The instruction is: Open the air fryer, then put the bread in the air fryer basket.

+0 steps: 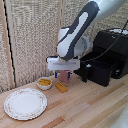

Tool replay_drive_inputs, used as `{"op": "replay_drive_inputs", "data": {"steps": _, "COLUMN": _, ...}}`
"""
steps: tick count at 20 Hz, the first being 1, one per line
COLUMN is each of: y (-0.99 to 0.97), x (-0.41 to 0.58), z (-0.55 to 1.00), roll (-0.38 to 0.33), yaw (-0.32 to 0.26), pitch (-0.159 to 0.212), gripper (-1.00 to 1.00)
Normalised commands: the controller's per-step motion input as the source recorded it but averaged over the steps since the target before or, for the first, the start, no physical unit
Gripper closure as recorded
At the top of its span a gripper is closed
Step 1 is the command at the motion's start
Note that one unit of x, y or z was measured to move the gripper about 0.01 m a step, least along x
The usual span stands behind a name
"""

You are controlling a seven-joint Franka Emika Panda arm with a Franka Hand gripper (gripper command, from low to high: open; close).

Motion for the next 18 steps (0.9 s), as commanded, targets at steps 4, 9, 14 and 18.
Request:
{"op": "replay_drive_inputs", "data": {"steps": 4, "y": 0.00, "x": 0.310, "z": -0.14, "roll": -0.097, "yaw": 0.051, "pitch": 0.082, "gripper": -1.00}}
{"op": "replay_drive_inputs", "data": {"steps": 9, "y": -0.05, "x": 0.182, "z": -0.14, "roll": -0.079, "yaw": 0.069, "pitch": 0.105, "gripper": -1.00}}
{"op": "replay_drive_inputs", "data": {"steps": 14, "y": -0.21, "x": 0.179, "z": -0.11, "roll": -0.081, "yaw": 0.118, "pitch": 0.050, "gripper": -1.00}}
{"op": "replay_drive_inputs", "data": {"steps": 18, "y": -0.24, "x": 0.221, "z": -0.10, "roll": -0.107, "yaw": 0.156, "pitch": 0.028, "gripper": -1.00}}
